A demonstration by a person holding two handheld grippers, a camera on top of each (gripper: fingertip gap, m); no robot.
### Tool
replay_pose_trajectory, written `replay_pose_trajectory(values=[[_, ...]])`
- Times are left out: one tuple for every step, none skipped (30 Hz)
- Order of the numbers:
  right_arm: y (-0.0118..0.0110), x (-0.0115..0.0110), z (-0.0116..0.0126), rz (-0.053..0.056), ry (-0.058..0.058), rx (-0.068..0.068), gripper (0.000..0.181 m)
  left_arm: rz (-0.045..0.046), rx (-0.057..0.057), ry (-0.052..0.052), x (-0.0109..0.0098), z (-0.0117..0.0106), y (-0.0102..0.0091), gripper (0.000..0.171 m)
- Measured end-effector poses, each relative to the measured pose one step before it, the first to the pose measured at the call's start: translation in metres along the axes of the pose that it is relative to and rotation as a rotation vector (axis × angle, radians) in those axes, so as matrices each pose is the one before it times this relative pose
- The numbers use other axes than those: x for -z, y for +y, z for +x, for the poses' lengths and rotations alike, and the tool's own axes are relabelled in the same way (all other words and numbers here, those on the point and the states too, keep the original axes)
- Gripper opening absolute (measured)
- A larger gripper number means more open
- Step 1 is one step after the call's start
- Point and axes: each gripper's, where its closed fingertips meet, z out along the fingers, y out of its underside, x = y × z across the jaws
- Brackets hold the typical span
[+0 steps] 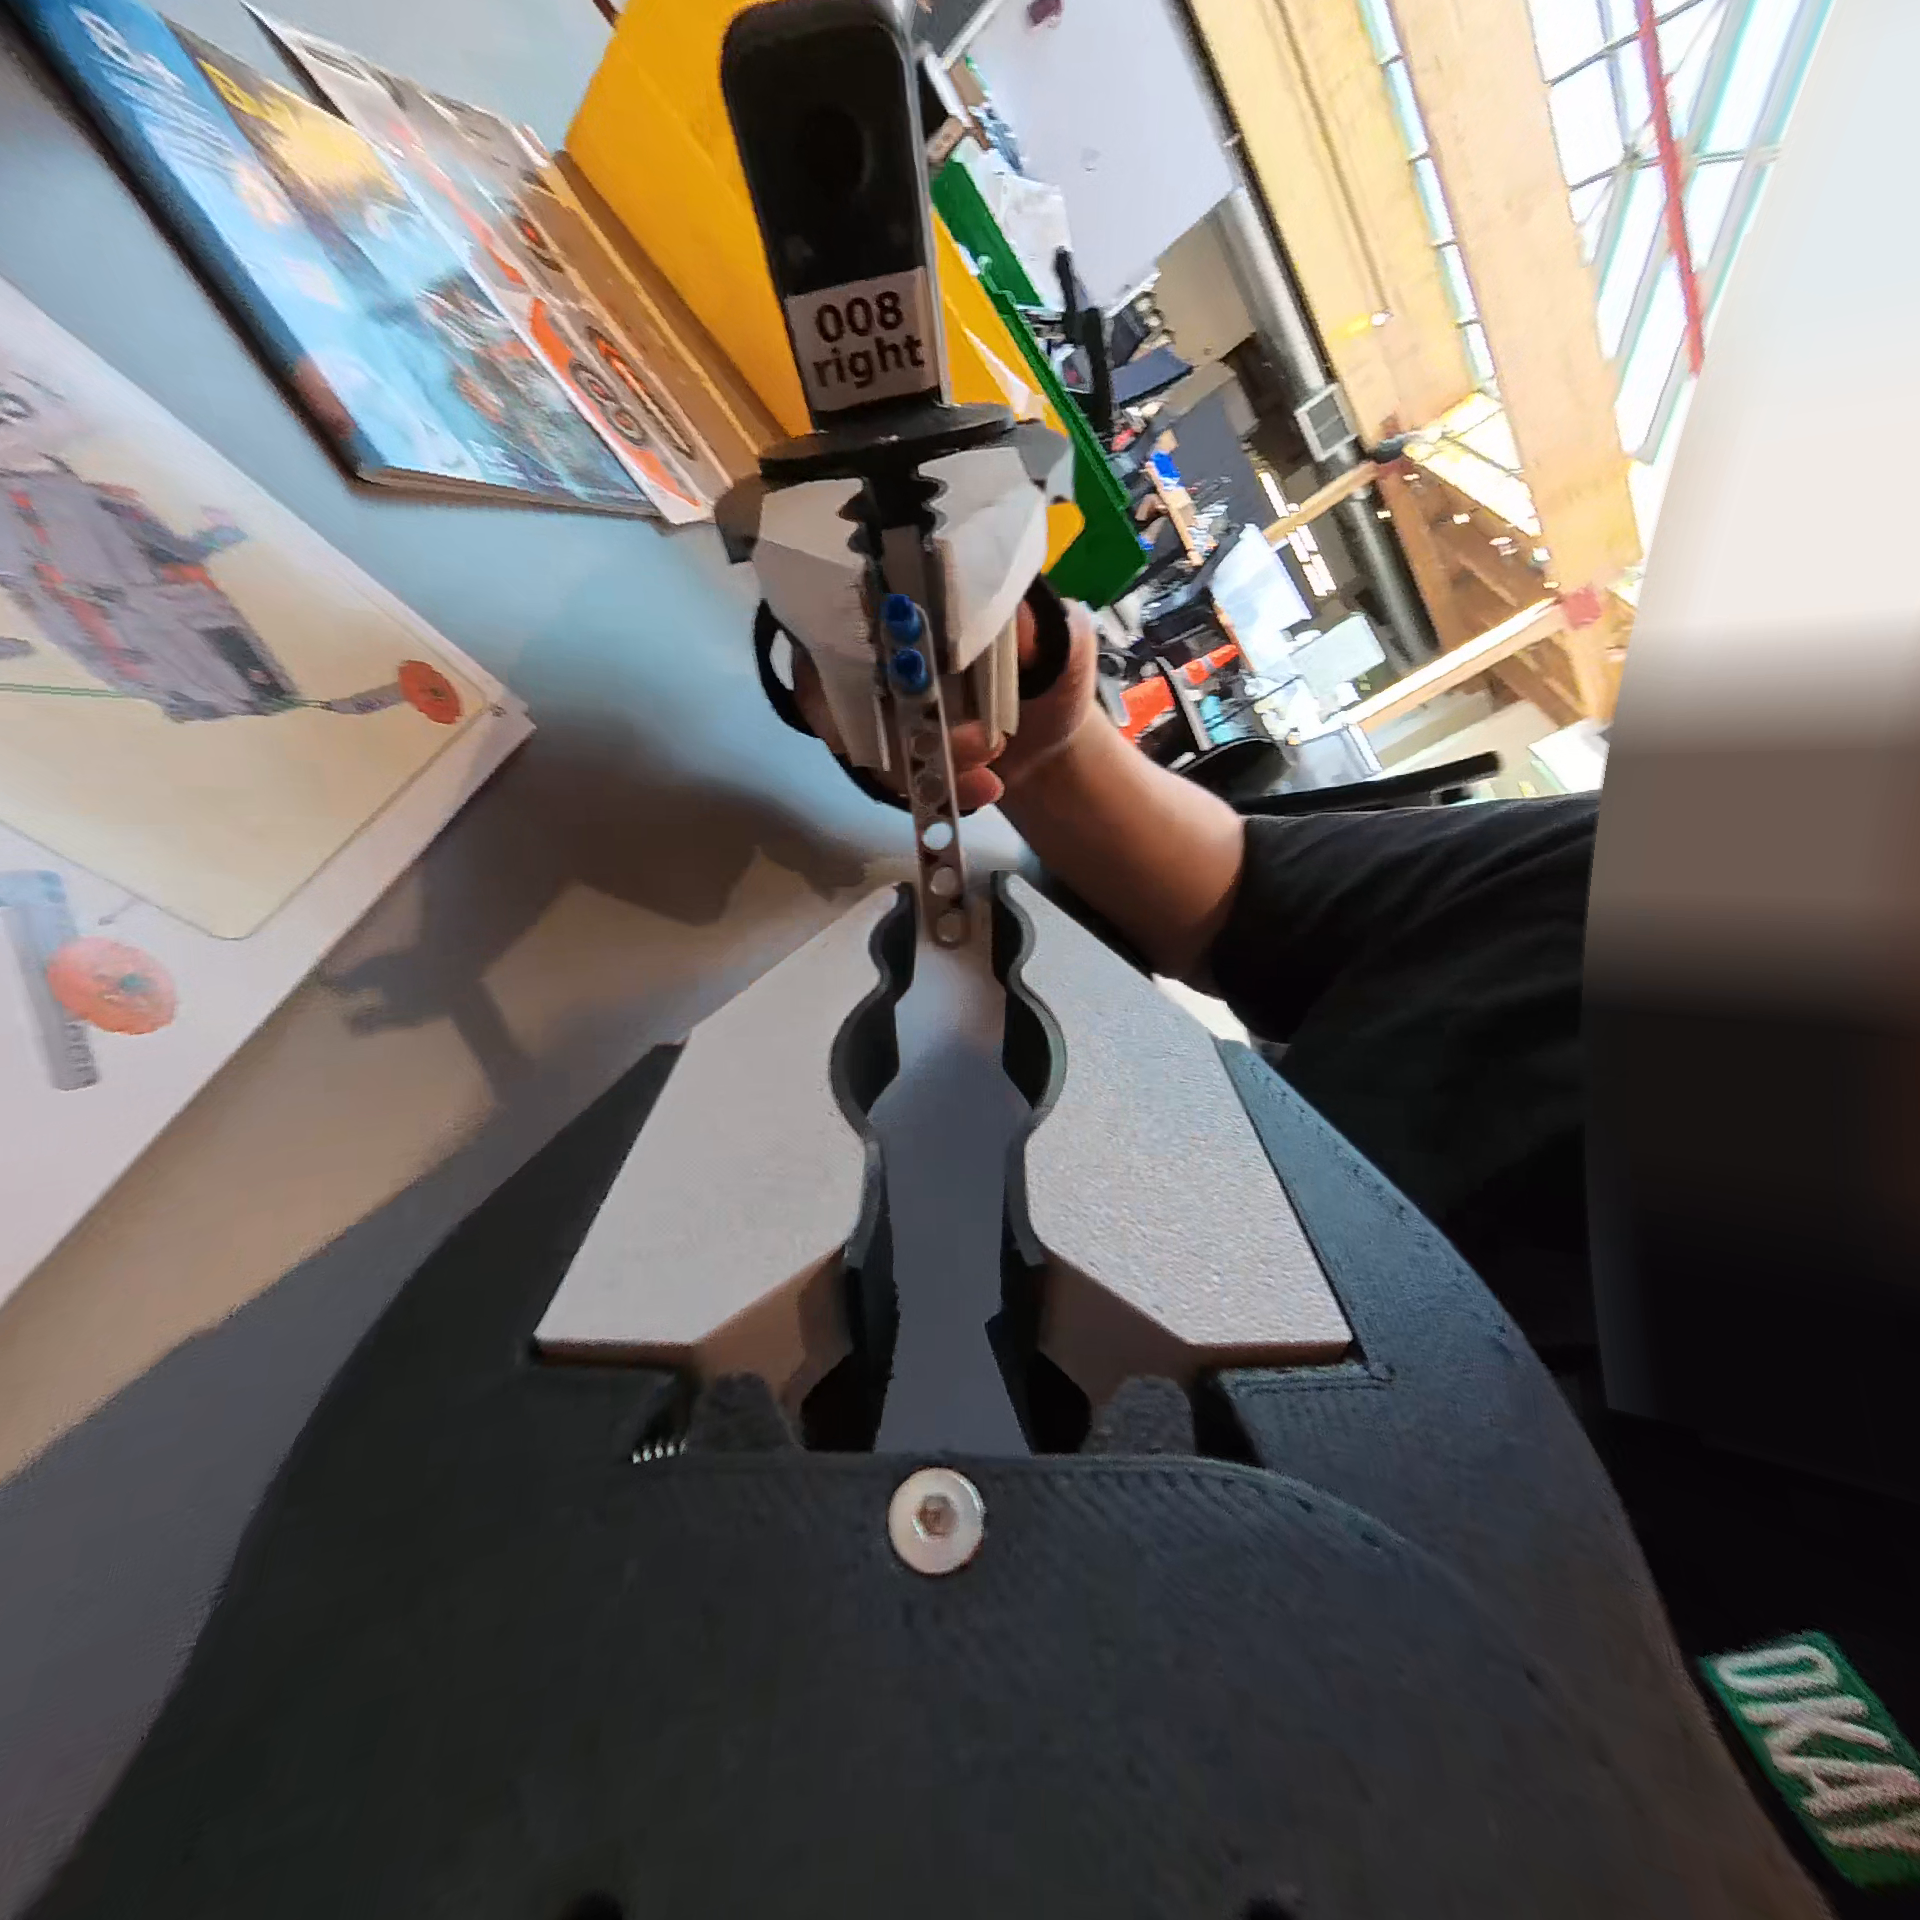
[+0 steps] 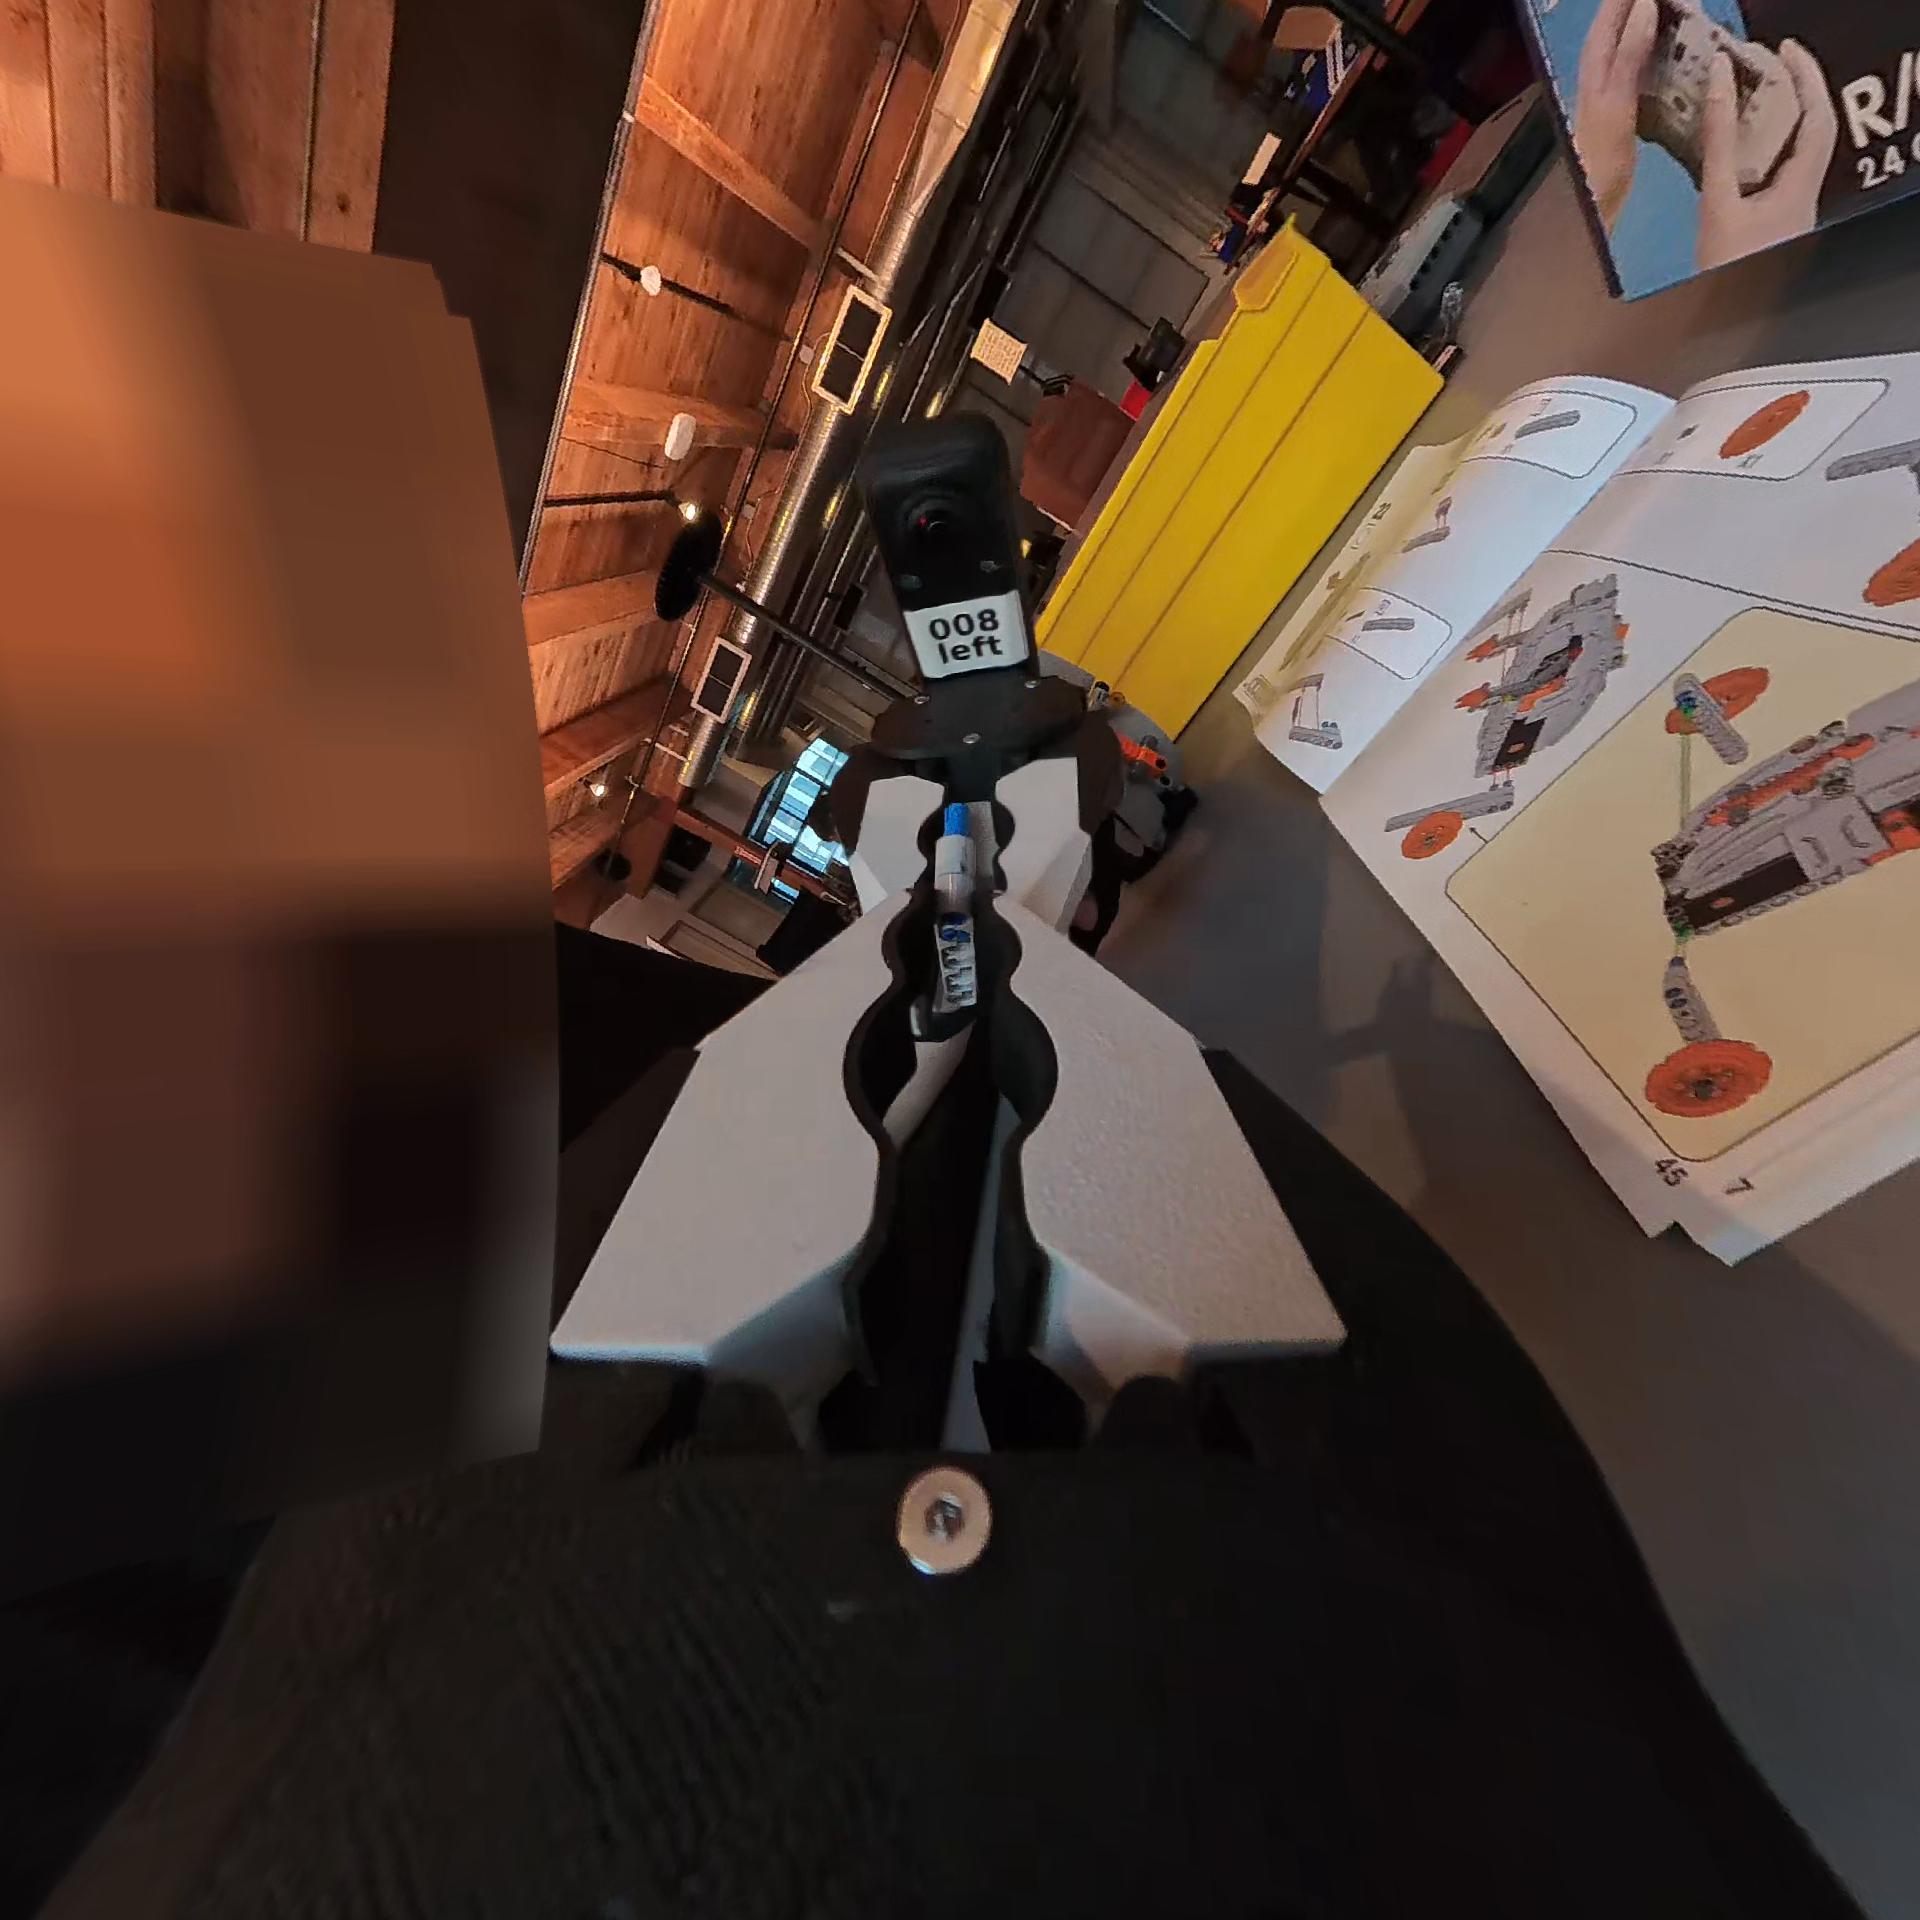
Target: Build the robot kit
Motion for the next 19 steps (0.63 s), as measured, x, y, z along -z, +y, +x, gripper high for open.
replay_pose_trajectory(values=[[0.00112,-0.00093,-0.00021,-0.0048,0.0034,0.014,0.005,0.00051,0.0227,0.0317,-0.00123,0.00302,0.00064,0.012],[0.00111,-0.00121,-0.00103,-0.0052,-0.002,0.0106,0.005,-0.00037,0.0193,0.0222,-0.0013,0.00165,0.00084,0.012],[0.00106,-0.00114,-0.00106,-0.0045,-0.0029,0.0044,0.005,-0.00214,0.0137,0.0136,-0.00106,0.00054,0.00095,0.008],[0.00054,-0.00107,-0.001,-0.0013,-0.0045,0.0002,0.005,-0.00357,0.0075,0.0019,-0.00057,-0.00065,0.00091,0.006],[-0.00029,-0.00027,0.00061,0.0055,0.0043,-0.0004,0.005,-0.00011,0.0013,-0.0053,0.00014,-0.00108,0.00013,0.006],[-0.00042,0.00006,0.0009,0.004,0.0053,0.0027,0.005,0.00097,-0.0011,-0.0073,0.0005,-0.0009,-0.00028,0.006],[0.0,-0.00034,0.00028,0.0007,0.0014,0.0032,0.005,-0.00109,-0.0023,-0.0073,0.00065,-0.00068,-0.00008,0.006],[-0.00039,-0.00069,-0.00067,0.0047,-0.0026,0.0074,0.005,0.00016,-0.0038,-0.0047,0.0006,-0.00015,-0.00018,0.006],[-0.00043,-0.00064,-0.00035,0.0061,0.0001,0.0103,0.005,-0.00037,-0.0032,-0.003,0.0004,0.00001,0.0,0.005],[-0.00014,-0.00039,0.00015,0.0042,0.0029,0.0106,0.008,0.00092,-0.001,-0.0029,0.0004,-0.00009,-0.00034,0.005],[-0.00035,-0.00009,0.00215,0.0038,0.0147,0.0069,0.011,0.00641,0.0004,0.0015,0.00065,0.00027,-0.00095,0.005],[-0.00082,0.00033,0.00278,0.0064,0.0191,0.0058,0.019,0.00672,0.0049,0.0051,0.0008,0.00048,-0.00098,0.005],[-0.00267,0.001,0.002,0.0158,0.0159,0.0037,0.025,0.00394,0.0086,0.0047,0.00096,0.00017,-0.00064,0.006],[-0.00385,0.00202,0.0016,0.0226,0.0172,0.0119,0.027,0.00678,0.0088,0.001,0.00131,-0.0006,-0.001,0.005],[-0.00442,0.00271,0.00198,0.0219,0.0257,0.0254,0.027,0.00909,0.0096,0.001,0.00149,-0.00071,-0.00134,0.005],[-0.00563,0.00348,0.00143,0.026,0.0293,0.0402,0.027,0.00777,0.0126,0.0072,0.00163,0.00001,-0.00119,0.006],[-0.00646,0.00381,0.00179,0.0276,0.0363,0.0504,0.027,0.0083,0.0151,0.0151,0.00161,0.00123,-0.00126,0.005],[-0.00571,0.00392,0.00308,0.0222,0.0447,0.0527,0.027,0.0115,0.0189,0.0259,0.00161,0.00278,-0.0018,0.006],[-0.00518,0.00402,0.0046,0.0183,0.0511,0.0518,0.026,0.0111,0.0227,0.0329,0.00155,0.00359,-0.00173,0.005]])
